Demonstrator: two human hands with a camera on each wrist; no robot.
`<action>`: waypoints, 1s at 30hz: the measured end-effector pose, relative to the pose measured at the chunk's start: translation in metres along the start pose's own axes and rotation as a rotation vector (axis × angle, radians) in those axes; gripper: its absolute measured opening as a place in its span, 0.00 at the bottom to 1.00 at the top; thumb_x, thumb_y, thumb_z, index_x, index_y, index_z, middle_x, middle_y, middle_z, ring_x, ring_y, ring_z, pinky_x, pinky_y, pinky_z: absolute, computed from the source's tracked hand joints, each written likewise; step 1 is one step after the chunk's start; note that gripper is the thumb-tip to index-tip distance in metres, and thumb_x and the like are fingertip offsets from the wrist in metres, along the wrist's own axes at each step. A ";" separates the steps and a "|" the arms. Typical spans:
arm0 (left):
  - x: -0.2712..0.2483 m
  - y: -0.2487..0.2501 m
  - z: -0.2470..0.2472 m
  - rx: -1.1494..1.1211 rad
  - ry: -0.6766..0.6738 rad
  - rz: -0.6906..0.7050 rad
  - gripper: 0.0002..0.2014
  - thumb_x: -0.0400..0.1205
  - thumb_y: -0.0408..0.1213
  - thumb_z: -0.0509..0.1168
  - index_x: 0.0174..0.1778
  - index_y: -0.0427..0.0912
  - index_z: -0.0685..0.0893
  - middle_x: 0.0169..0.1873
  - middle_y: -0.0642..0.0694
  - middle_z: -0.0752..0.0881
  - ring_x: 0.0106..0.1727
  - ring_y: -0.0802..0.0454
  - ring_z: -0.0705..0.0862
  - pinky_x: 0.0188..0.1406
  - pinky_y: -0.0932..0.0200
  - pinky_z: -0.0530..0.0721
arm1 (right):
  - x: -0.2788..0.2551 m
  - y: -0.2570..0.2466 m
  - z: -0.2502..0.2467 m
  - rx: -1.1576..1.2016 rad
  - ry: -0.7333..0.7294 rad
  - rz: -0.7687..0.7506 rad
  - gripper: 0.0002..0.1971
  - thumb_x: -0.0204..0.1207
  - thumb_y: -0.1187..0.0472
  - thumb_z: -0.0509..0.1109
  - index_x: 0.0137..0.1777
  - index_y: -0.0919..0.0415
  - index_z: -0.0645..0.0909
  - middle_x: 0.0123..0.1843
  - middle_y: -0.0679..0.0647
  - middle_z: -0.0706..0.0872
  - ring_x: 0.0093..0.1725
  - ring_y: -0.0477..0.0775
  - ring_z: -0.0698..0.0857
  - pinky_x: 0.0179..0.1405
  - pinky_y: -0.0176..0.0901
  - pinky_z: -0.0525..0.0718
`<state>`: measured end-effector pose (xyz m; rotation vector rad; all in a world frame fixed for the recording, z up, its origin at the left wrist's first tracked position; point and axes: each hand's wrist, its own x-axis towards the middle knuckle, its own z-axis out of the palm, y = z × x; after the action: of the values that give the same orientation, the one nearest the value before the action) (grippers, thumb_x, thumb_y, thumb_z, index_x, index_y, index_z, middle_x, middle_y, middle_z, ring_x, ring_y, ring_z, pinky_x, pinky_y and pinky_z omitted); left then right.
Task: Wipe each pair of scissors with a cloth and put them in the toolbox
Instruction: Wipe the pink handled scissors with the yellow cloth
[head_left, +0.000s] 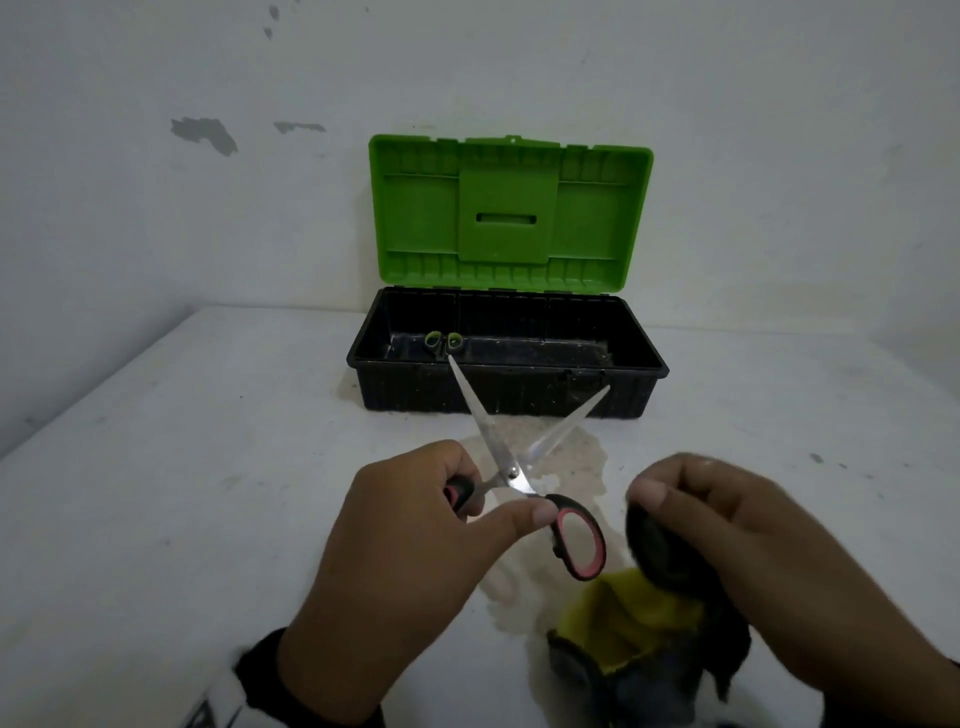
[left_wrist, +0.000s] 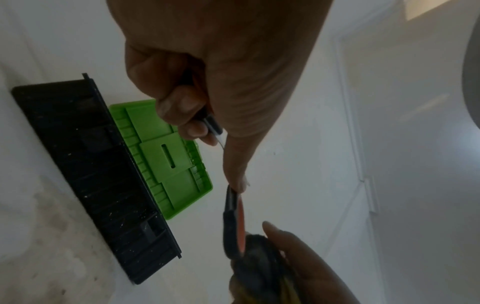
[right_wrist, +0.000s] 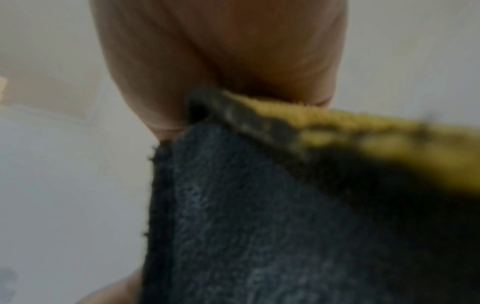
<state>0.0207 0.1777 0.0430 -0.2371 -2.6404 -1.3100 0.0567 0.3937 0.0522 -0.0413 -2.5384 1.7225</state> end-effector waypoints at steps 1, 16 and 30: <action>0.000 -0.001 0.001 0.017 0.003 0.000 0.27 0.57 0.70 0.72 0.26 0.48 0.77 0.19 0.52 0.75 0.23 0.59 0.70 0.25 0.64 0.75 | 0.002 0.000 -0.005 -0.001 0.082 -0.023 0.07 0.77 0.57 0.73 0.39 0.57 0.86 0.30 0.57 0.88 0.29 0.56 0.83 0.36 0.49 0.81; -0.006 0.009 0.010 0.204 0.012 0.004 0.23 0.64 0.70 0.67 0.28 0.54 0.70 0.24 0.58 0.76 0.27 0.60 0.74 0.28 0.68 0.71 | 0.008 -0.006 0.053 -0.318 0.347 -0.421 0.07 0.64 0.50 0.82 0.40 0.43 0.88 0.37 0.33 0.86 0.46 0.34 0.84 0.42 0.18 0.77; -0.007 0.009 0.011 0.222 -0.008 0.054 0.24 0.63 0.70 0.68 0.27 0.53 0.71 0.21 0.56 0.75 0.24 0.60 0.72 0.26 0.71 0.64 | 0.013 -0.004 0.042 0.024 0.325 -0.231 0.10 0.64 0.54 0.83 0.32 0.57 0.87 0.30 0.49 0.90 0.30 0.46 0.88 0.30 0.34 0.85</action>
<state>0.0286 0.1915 0.0423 -0.2793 -2.7367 -0.9916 0.0408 0.3542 0.0412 -0.0235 -2.1948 1.5193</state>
